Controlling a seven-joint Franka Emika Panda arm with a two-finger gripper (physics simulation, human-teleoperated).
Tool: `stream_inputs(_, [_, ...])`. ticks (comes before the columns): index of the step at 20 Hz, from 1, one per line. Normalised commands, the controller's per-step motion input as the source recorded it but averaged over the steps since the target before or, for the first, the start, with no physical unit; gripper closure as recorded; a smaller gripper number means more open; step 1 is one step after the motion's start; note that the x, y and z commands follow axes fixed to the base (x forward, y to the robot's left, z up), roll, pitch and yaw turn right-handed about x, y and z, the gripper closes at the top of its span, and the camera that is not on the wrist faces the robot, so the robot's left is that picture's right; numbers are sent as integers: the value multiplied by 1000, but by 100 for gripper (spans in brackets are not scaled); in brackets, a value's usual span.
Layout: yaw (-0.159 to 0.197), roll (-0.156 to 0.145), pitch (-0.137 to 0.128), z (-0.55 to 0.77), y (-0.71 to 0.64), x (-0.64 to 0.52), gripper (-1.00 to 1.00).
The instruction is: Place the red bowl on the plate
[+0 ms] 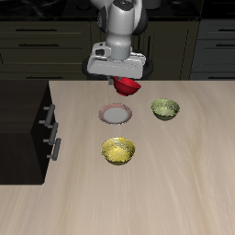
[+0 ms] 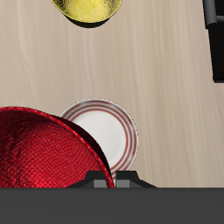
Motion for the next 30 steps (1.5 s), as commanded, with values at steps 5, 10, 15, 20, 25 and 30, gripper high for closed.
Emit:
stream_inputs(5, [-9,6,21,-139,73,55,100])
stream_inputs(10, [-8,-1,7,-67,0,13,100])
stream_inputs(15, [-6,-19,25,-136,-77,48,100])
stream_inputs(20, [0,-4,19,-103,34,48,100])
stream_inputs(25, [-8,7,8,-33,65,24,100])
stream_inputs(30, [-7,28,4,-43,138,10,100])
